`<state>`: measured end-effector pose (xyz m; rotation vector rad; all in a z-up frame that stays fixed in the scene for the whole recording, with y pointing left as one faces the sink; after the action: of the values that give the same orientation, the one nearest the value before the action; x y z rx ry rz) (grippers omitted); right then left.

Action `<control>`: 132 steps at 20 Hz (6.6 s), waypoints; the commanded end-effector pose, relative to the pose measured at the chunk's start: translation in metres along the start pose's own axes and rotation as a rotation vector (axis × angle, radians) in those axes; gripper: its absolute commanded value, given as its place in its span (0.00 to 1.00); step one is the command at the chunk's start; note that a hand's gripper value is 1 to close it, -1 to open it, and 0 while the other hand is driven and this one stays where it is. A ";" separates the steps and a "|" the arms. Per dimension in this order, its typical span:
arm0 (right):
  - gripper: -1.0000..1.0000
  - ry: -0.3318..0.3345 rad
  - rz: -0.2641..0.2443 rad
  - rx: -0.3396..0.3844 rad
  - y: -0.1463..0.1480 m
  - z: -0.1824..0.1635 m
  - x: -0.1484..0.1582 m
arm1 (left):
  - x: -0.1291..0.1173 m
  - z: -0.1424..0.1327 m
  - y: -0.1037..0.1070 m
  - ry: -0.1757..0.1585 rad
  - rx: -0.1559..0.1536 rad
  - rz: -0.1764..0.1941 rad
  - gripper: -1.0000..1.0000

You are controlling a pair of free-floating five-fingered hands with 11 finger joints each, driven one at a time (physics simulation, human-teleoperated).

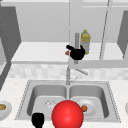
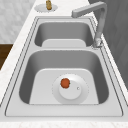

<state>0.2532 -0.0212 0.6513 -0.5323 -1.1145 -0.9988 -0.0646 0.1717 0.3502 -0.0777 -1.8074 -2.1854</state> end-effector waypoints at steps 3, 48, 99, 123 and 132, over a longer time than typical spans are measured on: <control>1.00 0.028 0.020 -0.013 -0.036 -0.011 0.005 | 0.000 0.000 0.000 0.000 0.000 0.000 0.50; 1.00 0.002 0.092 0.561 -0.323 -0.036 0.026 | 0.000 0.000 0.000 0.000 0.000 0.000 0.50; 1.00 0.009 0.045 1.168 -0.551 -0.226 0.097 | 0.000 0.000 0.000 0.000 0.000 0.000 0.50; 1.00 0.106 0.004 1.553 -0.619 -0.406 0.150 | 0.000 0.000 0.000 0.000 0.000 0.000 0.50; 0.00 0.050 -0.040 1.678 -0.637 -0.482 0.176 | 0.000 0.000 0.000 0.000 0.000 0.000 0.50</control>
<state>-0.0473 -0.7532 0.5690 0.8608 -1.4880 0.1058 -0.0646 0.1717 0.3502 -0.0777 -1.8074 -2.1854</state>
